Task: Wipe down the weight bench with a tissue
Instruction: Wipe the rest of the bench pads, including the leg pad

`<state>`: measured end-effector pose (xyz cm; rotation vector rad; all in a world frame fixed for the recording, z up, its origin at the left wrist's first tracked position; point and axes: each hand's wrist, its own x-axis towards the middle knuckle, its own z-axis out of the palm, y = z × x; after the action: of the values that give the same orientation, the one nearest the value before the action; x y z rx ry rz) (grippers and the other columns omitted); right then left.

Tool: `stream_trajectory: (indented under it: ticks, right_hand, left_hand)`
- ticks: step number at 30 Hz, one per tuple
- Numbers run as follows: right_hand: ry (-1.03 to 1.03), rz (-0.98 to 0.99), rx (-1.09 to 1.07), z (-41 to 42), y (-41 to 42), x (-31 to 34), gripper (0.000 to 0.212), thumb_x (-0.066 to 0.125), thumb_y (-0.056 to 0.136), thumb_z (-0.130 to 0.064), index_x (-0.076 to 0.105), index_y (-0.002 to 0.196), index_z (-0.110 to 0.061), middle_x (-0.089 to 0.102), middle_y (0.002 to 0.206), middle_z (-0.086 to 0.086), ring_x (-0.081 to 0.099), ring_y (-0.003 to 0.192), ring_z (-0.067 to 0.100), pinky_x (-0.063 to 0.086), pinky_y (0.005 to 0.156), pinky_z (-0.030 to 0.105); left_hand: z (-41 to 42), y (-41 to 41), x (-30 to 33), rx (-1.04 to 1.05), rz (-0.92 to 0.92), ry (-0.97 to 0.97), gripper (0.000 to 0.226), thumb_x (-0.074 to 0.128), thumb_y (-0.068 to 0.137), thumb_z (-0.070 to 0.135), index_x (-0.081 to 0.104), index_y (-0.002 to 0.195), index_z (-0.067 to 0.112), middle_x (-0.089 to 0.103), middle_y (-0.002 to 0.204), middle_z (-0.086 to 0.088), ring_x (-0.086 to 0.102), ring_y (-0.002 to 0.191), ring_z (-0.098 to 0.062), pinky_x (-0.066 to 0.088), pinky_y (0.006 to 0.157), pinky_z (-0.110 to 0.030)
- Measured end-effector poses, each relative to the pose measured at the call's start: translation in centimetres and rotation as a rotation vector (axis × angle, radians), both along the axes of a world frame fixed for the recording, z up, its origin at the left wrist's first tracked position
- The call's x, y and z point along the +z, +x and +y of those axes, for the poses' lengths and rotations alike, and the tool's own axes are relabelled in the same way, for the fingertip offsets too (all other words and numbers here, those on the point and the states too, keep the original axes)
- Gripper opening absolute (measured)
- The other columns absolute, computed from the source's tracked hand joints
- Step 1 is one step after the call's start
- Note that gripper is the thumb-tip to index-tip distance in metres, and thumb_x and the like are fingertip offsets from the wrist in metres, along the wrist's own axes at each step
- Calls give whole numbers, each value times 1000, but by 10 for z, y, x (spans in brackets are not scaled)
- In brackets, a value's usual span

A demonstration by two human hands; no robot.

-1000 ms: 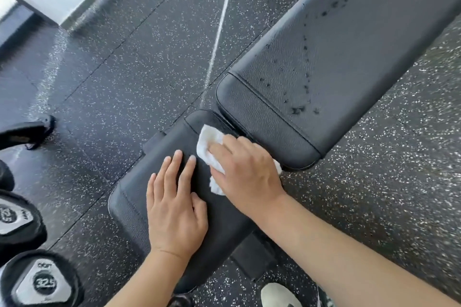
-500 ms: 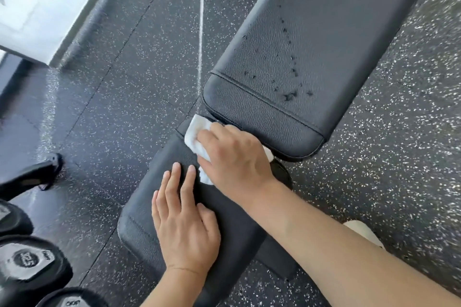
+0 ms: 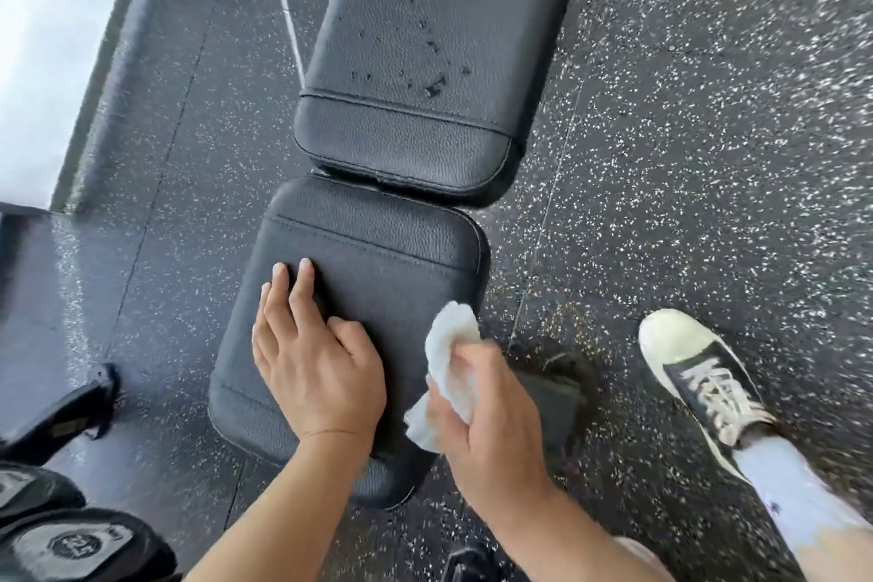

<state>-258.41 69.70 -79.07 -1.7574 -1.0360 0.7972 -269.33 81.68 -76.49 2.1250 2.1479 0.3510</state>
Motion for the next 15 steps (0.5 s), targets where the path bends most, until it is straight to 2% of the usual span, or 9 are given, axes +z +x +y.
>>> stream_trajectory:
  ticks: [3,6,10,13,15]
  right_hand:
    - [-41,106,-79,-15,-26,-3,28,59,97,-41,46,120,-32,60,105,-15,60,92,12,44,77,25]
    - [6,151,-191,10,-10,-3,23,56,99,-43,46,117,-35,61,99,-19,59,87,4,41,74,17]
    - [-40,134,-420,84,38,-4,17,48,103,-44,45,110,-29,61,93,-11,57,81,14,42,70,35]
    - [-18,92,-465,106,51,-1,12,47,104,-39,43,104,-28,57,86,-11,53,75,13,39,69,35]
    - [2,67,-441,89,39,-1,13,48,105,-37,44,106,-25,59,91,-7,55,78,16,41,70,37]
  left_hand:
    - [-1,-2,-1,1,-2,7,65,36,91,24,41,155,21,34,165,-2,28,151,-26,21,124,-52]
    - [-2,-3,-1,-1,-7,12,64,36,91,25,41,155,22,34,165,-1,28,151,-26,20,125,-51]
    - [-1,-3,-2,-7,-14,29,62,36,92,27,43,153,22,34,165,-2,28,151,-25,19,126,-50]
    - [-2,-4,-3,-5,-37,43,60,37,92,29,44,151,24,35,165,-1,29,151,-26,21,125,-51]
    - [-2,-5,-3,-2,-50,45,59,37,92,30,44,151,25,35,165,0,28,151,-25,21,125,-51]
